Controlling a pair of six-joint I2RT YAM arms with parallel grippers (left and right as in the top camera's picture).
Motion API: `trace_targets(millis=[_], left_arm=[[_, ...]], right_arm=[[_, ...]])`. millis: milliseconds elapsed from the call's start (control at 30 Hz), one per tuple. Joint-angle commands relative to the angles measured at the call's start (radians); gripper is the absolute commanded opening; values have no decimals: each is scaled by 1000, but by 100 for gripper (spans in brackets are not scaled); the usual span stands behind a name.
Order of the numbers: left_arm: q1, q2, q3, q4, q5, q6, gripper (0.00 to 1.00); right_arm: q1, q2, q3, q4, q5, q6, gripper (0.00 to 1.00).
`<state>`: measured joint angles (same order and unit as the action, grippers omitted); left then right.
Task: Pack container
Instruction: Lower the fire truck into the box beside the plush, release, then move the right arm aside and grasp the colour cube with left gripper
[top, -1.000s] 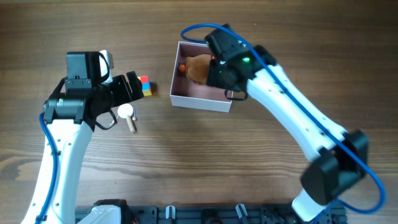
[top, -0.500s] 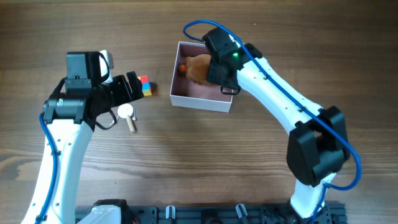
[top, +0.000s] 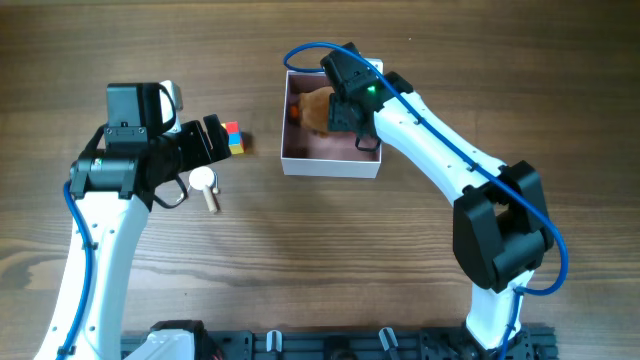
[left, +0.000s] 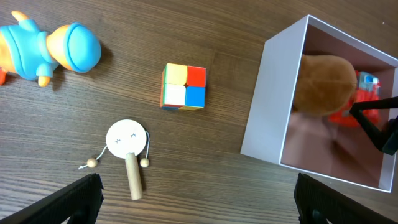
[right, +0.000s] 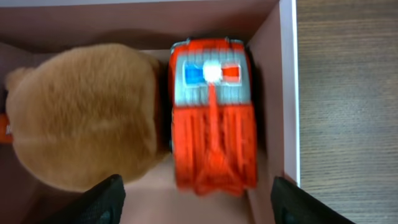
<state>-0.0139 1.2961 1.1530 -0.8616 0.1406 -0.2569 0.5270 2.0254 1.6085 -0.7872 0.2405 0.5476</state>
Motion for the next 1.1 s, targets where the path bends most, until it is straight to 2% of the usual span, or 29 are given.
trace_targets(millis=[0,200,267,400,533,567,667,833,1067], left_arm=[[-1,4,18,0,15,6,100],[-1,4,18,0,15,6,100],[-1,4,18,0,15,6,100],[-1,4,18,0,15,6,100],[-1,4,18,0,15,6,100],[-1,4,18,0,15,6,100],[-1,4,18,0,15,6,100],[-1,4,18,1,16,6,100],[-1,7,18,24,54,-16,100]], right_arm=[[-4,-55,-4,2,33,-24,76],[-3,-183,-4,3,22,-61,73],[6,-242,-4,5,-93,-105,71],[51,-295,-4,0,-283,-106,68],[84,-289,-5,-63,-211,-81,68],[76,-295,-5,-93,-174,-34,68],[39,-328,-5,-128,-139,-17,73],[-109,-497,-5,-232,-73,-31,85],[-457,-806,-5,-377,-76,-133,100]])
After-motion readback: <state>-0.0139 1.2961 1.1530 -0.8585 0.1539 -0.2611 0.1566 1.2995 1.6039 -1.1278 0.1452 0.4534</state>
